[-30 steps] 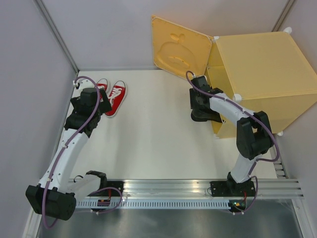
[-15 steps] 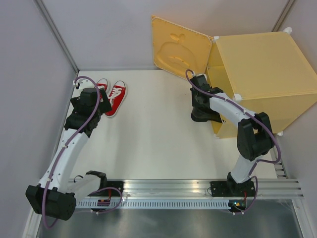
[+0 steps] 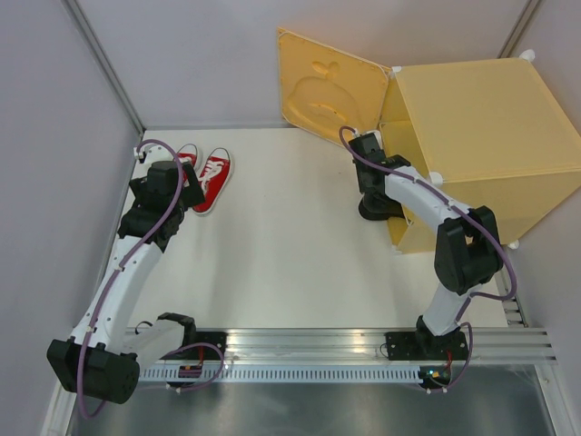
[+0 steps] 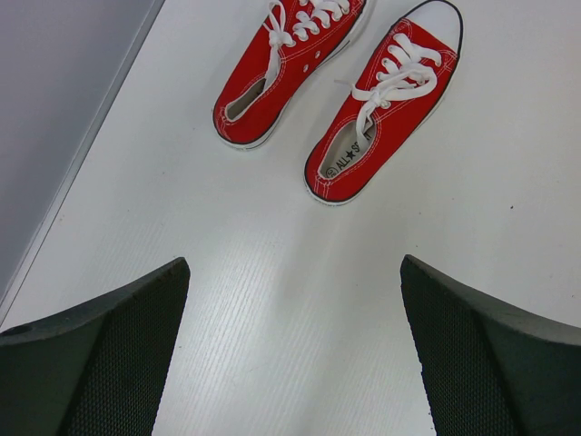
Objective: Place and organize the shoes in the shoe cabinet
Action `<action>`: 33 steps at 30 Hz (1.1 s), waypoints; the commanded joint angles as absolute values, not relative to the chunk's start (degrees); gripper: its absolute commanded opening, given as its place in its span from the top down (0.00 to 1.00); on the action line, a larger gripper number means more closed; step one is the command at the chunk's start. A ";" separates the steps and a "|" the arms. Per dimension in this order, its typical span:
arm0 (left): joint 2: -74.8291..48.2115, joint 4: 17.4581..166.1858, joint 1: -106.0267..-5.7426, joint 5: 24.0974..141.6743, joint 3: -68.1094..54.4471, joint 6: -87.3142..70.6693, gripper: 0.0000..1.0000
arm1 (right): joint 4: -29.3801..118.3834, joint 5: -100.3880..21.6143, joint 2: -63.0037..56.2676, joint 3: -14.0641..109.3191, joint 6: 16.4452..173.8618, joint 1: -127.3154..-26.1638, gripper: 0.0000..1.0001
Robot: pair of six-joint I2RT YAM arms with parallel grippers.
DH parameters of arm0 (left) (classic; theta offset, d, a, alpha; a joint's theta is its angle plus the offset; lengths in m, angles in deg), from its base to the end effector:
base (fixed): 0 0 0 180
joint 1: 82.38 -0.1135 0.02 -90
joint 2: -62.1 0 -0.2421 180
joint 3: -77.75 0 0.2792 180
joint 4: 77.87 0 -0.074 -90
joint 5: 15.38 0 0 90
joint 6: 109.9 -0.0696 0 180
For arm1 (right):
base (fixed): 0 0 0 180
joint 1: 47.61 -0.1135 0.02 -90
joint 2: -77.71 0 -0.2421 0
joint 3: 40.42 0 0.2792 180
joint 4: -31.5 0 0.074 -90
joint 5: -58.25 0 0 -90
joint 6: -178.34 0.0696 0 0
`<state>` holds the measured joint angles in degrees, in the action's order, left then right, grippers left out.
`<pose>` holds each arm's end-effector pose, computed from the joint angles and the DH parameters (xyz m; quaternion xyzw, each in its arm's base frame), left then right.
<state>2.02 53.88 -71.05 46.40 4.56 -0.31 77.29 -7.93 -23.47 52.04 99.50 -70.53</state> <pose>0.2828 -0.0231 0.3088 -0.1740 0.8505 0.0895 0.4883 0.4004 0.1388 0.1966 -0.0329 0.9335 -0.1005 0.3427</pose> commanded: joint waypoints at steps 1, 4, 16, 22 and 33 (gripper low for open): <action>2.24 55.88 -71.22 46.94 4.43 -1.80 0.00 | 76.69 1.03 -23.18 55.14 94.15 -70.11 0.99; 2.16 55.97 -71.22 47.03 4.43 -1.80 0.00 | 76.34 3.14 -23.71 54.96 92.56 -70.02 0.99; 2.07 55.88 -71.22 47.12 4.52 -1.71 0.00 | 71.15 13.68 -26.26 52.94 91.50 -70.11 0.99; 2.16 55.79 -71.22 47.20 4.43 -1.80 0.00 | 68.78 17.46 -27.14 52.15 90.54 -70.11 0.99; 2.33 55.97 -71.22 47.12 4.52 -1.88 0.00 | 67.11 20.54 -29.86 51.97 89.22 -70.03 0.98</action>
